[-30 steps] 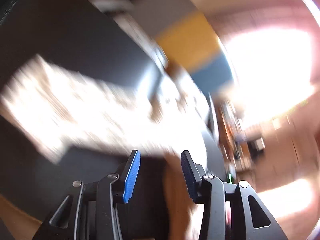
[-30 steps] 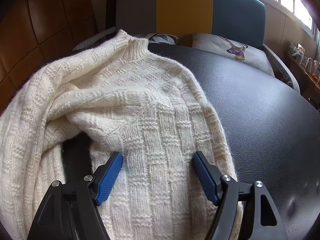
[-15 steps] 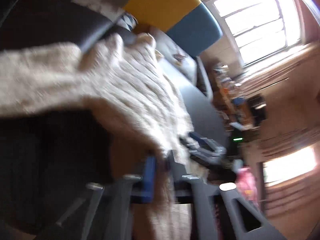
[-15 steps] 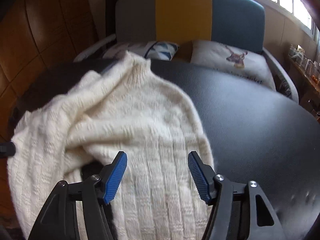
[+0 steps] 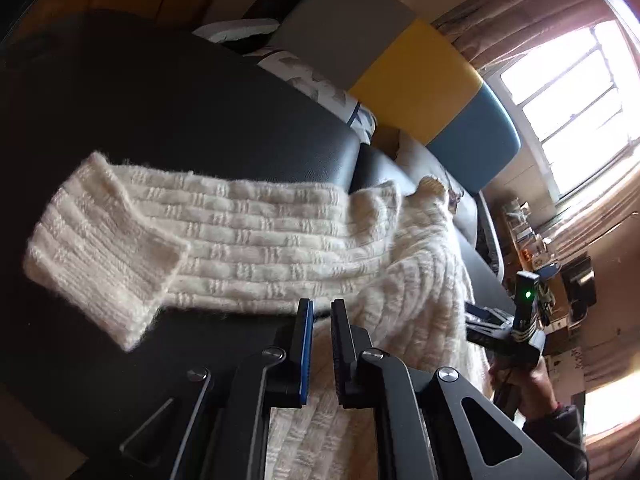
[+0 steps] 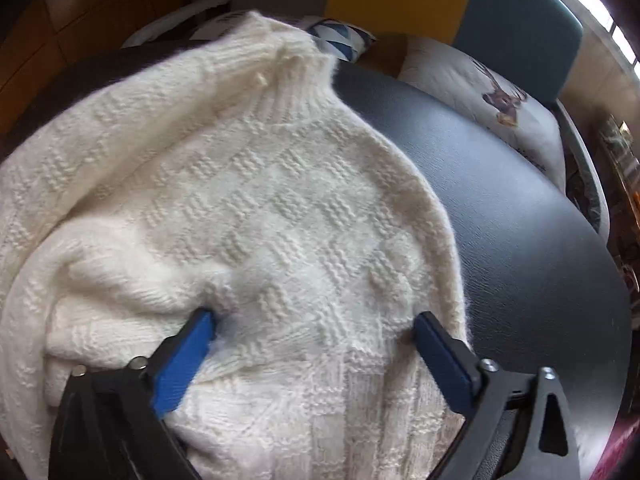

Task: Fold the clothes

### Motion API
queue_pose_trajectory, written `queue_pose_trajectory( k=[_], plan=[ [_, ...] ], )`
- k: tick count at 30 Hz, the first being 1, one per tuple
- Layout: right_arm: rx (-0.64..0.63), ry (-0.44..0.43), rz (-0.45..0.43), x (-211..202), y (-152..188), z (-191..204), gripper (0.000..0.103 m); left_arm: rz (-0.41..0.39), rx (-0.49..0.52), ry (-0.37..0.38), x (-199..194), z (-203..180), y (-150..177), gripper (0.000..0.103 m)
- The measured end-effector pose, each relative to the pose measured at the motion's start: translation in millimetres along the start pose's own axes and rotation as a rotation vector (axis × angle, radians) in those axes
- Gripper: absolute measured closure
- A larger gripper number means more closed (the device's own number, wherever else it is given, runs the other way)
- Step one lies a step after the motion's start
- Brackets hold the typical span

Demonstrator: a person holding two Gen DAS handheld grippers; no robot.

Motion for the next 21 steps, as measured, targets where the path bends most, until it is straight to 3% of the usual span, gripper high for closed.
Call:
queue_pose_trajectory(
  k=[2,4,5,7,9,10,15,18,21],
  plan=[
    [0.034,-0.009,-0.008,0.6,5.5,-14.8,0.001,0.039,0.01,0.002,3.5,3.9,8.9,0.092],
    [0.057,0.003,-0.02,-5.6,10.2,-26.7,0.002,0.064,0.039,0.038,6.5,-8.3,21.1,0.084],
    [0.065,0.011,-0.032,-12.8,12.6,-30.8,0.01,0.064,0.061,0.051,7.8,-17.3,26.6,0.082],
    [0.08,-0.014,-0.085,-42.4,19.5,-30.7,0.02,0.076,0.126,0.076,11.6,-38.3,36.6,0.064],
    [0.086,-0.049,-0.136,-72.2,27.8,-28.3,0.02,0.083,0.18,0.076,14.3,-55.7,46.0,0.051],
    [0.047,-0.117,-0.157,-87.5,38.1,-16.3,0.02,0.086,0.196,0.073,15.7,-62.0,50.4,0.048],
    [-0.156,-0.459,-0.219,-156.3,95.2,48.1,0.02,0.138,0.149,0.073,30.1,-62.4,64.6,0.044],
    [-0.251,-0.518,-0.184,-160.2,126.4,89.4,0.026,0.158,0.125,0.048,33.0,-55.4,72.6,0.043],
    [-0.319,-0.493,-0.139,-141.8,142.1,110.2,0.028,0.172,0.108,0.025,32.4,-48.1,79.2,0.041]
  ],
)
Point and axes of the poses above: each gripper's, at about its wrist camera, not at the fingertips, and x roughly the way its jaws point, z to its left, y to its underside, the point moved 4 cm from there along x, roughly the way its jaws point, and after that the axes turned 7 degrees about y, right-handed, at the moved point
